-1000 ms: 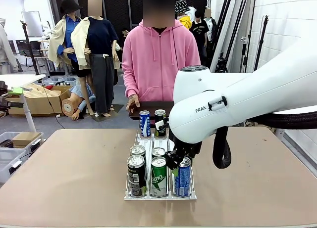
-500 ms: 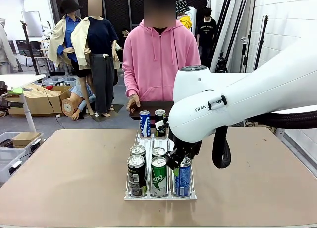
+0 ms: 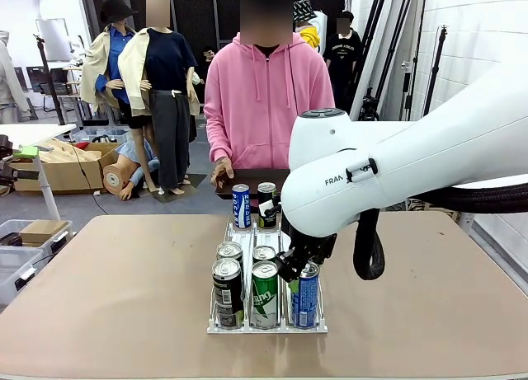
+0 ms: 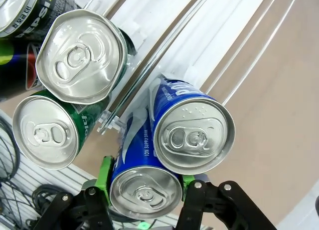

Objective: Retrieve and hand over the desired beverage to the person.
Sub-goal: Pick up a can of the same type that the person held from the Automatic Can Dispenser.

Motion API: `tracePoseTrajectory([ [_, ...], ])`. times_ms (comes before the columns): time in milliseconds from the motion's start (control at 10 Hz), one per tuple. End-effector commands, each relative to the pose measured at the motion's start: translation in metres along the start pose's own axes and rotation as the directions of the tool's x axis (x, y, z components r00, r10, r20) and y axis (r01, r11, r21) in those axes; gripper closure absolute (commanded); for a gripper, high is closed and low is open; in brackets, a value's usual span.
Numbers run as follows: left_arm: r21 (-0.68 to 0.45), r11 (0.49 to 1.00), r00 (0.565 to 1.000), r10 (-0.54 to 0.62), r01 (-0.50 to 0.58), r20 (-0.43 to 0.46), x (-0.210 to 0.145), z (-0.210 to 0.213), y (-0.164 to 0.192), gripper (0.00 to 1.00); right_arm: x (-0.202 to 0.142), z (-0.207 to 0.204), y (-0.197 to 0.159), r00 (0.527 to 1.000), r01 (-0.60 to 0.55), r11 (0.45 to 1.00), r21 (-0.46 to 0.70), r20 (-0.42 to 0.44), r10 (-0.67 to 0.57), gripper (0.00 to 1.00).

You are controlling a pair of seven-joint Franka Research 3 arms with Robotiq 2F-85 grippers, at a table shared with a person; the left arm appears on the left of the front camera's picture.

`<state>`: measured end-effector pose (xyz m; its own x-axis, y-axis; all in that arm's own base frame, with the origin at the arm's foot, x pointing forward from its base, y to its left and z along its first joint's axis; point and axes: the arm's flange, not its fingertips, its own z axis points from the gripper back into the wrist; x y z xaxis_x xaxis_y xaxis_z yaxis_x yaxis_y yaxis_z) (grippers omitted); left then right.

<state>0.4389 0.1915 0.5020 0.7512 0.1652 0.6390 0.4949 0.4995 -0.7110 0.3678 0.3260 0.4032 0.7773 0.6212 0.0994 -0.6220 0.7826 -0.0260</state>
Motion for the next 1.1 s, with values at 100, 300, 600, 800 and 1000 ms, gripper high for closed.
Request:
tracePoseTrajectory([
  [100, -0.005, 1.000, 1.000, 0.007, -0.007, 0.007, 0.001, 0.001, -0.001, 0.00, -0.003, 0.009, -0.002, 0.999, 0.037, 0.998, -0.050, 0.003, -0.037, 0.84],
  [300, -0.005, 1.000, 1.000, 0.007, -0.007, 0.007, 0.001, 0.001, -0.001, 0.00, -0.014, 0.057, -0.011, 0.996, 0.085, 0.990, -0.113, 0.011, -0.084, 0.84],
  [600, -0.005, 1.000, 1.000, 0.007, -0.007, 0.007, 0.001, 0.001, -0.001, 0.00, -0.027, 0.121, -0.041, 0.995, 0.090, 0.989, -0.115, -0.025, -0.093, 0.84],
  [800, -0.005, 1.000, 1.000, 0.007, -0.007, 0.007, 0.001, 0.001, -0.001, 0.00, -0.039, 0.158, -0.053, 0.993, 0.109, 0.986, -0.127, -0.026, -0.113, 0.84],
  [1000, -0.005, 1.000, 1.000, 0.007, -0.007, 0.007, 0.001, 0.001, -0.001, 0.00, -0.048, 0.183, -0.069, 0.994, 0.108, 0.985, -0.131, -0.006, -0.110, 0.84],
])
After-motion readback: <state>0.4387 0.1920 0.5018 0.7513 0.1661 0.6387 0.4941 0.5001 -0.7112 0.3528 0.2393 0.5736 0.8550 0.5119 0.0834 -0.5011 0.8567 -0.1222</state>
